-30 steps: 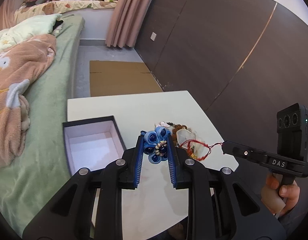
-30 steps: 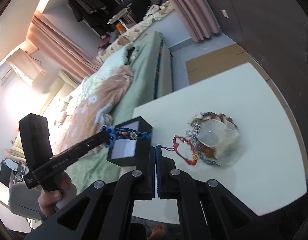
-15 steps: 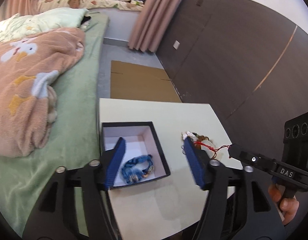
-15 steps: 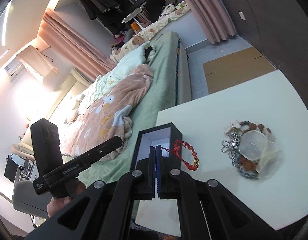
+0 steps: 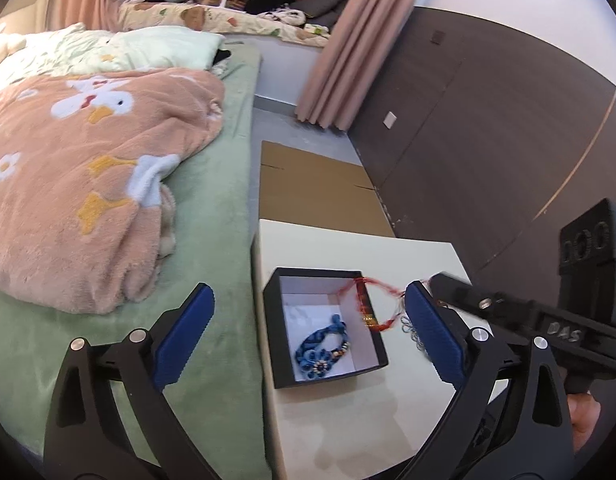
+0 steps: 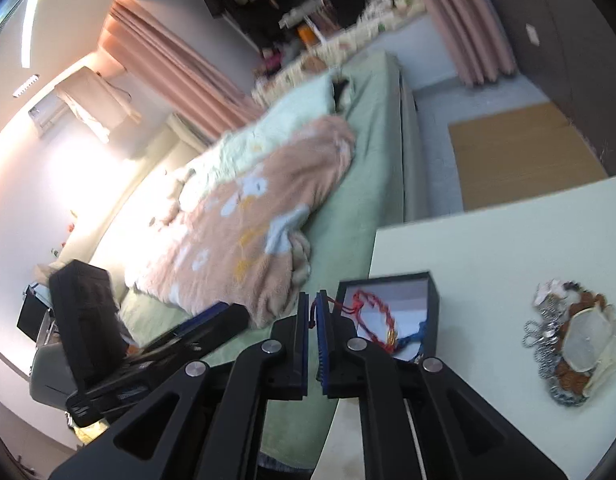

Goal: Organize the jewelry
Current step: 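Return the left tool to the jewelry pile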

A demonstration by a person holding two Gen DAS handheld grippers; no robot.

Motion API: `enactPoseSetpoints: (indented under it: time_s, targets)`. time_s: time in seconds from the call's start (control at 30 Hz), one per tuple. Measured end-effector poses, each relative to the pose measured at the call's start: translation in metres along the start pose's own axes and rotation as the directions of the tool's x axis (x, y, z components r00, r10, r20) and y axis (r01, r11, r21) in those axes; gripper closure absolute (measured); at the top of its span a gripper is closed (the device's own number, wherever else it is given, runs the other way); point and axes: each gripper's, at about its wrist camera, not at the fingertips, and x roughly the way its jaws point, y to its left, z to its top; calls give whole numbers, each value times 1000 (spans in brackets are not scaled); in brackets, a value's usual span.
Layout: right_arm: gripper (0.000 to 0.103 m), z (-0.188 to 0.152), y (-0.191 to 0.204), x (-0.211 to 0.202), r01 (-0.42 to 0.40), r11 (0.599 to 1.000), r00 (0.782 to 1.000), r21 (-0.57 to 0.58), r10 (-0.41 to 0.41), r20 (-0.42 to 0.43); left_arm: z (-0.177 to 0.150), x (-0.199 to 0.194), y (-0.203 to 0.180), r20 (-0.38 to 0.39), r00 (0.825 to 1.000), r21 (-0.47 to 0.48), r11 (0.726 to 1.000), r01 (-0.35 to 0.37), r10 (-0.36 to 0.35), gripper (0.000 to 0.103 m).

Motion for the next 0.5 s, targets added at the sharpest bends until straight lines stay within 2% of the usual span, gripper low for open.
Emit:
enactPoseSetpoints:
  time_s: [0.07,0.1,0.13,0.17,0.37,0.5]
  targets:
    - [92,-3,-5,1,22,1000,1000,4,-22,-7,0,1,2,-3,1000,-6,1000,-5,5,7]
    - [71,-4,-8,-1,33,999,999,11,-33,-4,0,1,3,-5,1000,-8,1000,-7,7,7]
    - [38,-7,-13,-7,49,998,999,26,-50,16,0,1,3,-6,1000,-9,1000,-6,6,7]
    - [32,-7,-16,-12,58,998,998,27,-59,38,0,1,1,-6,1000,-8,1000,-2,2,7]
    - [32,-11,-33,-39,119,992,991,36,-121,51,-1,4,-14,-8,1000,12,1000,17,-17,6]
    - [24,-17,-52,-59,172,982,983,78,-177,56,-2,8,-28,-16,999,31,999,30,-29,6]
